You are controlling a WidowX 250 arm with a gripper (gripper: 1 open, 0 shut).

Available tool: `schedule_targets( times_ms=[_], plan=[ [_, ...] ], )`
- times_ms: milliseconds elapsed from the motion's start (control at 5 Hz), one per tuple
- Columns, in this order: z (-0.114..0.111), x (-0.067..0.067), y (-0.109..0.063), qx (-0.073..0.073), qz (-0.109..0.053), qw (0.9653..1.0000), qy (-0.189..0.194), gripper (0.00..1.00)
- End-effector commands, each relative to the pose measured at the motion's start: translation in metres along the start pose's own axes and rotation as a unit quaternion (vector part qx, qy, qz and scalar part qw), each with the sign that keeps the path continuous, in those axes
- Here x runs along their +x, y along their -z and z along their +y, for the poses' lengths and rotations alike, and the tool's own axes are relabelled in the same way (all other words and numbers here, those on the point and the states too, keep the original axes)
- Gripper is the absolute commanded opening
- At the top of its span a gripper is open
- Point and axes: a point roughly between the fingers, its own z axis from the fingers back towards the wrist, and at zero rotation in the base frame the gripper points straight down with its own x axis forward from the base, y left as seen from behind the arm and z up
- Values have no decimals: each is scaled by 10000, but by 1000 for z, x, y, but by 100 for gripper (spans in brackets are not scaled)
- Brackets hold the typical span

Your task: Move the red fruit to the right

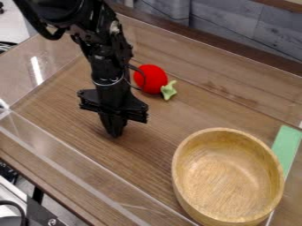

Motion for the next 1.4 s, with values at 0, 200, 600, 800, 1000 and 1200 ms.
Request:
schedule_targets(
  times_ms=[0,200,600,800,1000,1200],
  plan=[
    [4,2,-3,26,-66,10000,-55,0],
    [4,1,-3,32,-40,10000,-71,0],
    [2,4,-18,-80,-112,9999,-35,0],
    [-2,9,-36,-217,-227,9995,44,0],
    [-17,15,-46,-327,-288,9987,270,0],
    [-37,20,-46,-381,-299,9970,608,0]
  ],
)
